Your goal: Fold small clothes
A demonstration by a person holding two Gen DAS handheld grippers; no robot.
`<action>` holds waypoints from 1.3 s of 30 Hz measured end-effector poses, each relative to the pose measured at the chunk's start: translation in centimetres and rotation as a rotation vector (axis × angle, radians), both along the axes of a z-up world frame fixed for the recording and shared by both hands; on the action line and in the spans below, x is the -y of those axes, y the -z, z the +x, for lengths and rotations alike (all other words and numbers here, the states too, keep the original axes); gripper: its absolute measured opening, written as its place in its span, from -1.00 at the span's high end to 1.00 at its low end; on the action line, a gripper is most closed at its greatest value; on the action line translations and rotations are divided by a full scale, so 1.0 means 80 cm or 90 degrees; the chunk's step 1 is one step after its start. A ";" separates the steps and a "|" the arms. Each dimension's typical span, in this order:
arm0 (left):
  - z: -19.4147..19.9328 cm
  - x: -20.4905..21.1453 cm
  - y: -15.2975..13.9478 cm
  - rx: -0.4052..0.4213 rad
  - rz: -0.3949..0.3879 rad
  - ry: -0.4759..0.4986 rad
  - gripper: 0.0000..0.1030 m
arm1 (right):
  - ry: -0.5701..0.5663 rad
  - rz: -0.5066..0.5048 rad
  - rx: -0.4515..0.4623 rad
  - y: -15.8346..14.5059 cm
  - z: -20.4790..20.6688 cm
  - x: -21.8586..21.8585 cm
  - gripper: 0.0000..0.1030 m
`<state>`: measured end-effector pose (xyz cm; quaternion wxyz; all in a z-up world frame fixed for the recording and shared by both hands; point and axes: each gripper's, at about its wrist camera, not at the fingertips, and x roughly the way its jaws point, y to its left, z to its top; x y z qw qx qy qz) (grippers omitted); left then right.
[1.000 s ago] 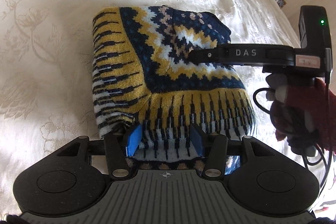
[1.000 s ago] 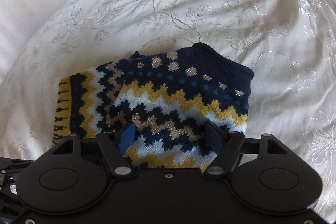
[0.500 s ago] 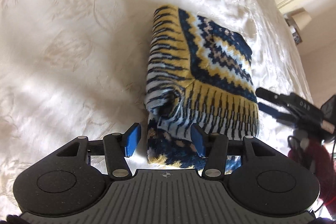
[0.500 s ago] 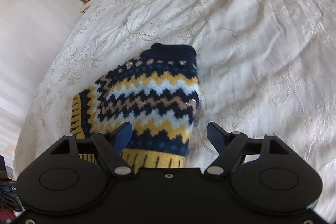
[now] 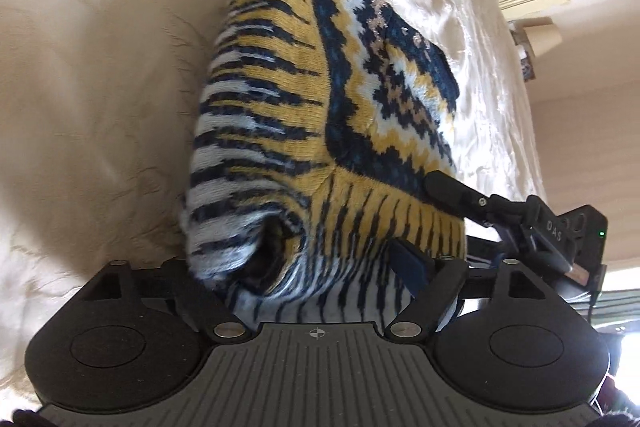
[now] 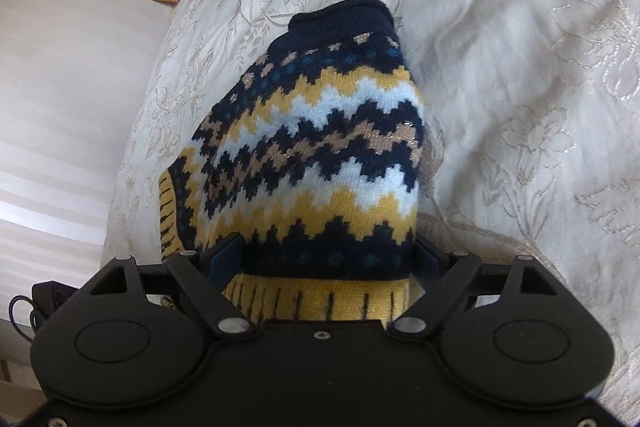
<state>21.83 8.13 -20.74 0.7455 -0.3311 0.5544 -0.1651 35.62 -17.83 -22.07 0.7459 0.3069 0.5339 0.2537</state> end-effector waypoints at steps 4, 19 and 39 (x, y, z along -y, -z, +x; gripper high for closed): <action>-0.005 -0.006 0.006 -0.014 -0.049 -0.002 -0.19 | 0.009 0.015 -0.012 -0.001 -0.012 0.004 -0.74; -0.089 0.052 -0.040 -0.002 -0.057 0.112 0.13 | -0.011 -0.058 -0.013 -0.076 -0.165 0.081 0.01; -0.205 0.081 -0.122 0.141 0.282 -0.089 0.07 | -0.092 -0.181 0.101 -0.112 -0.338 0.186 -0.62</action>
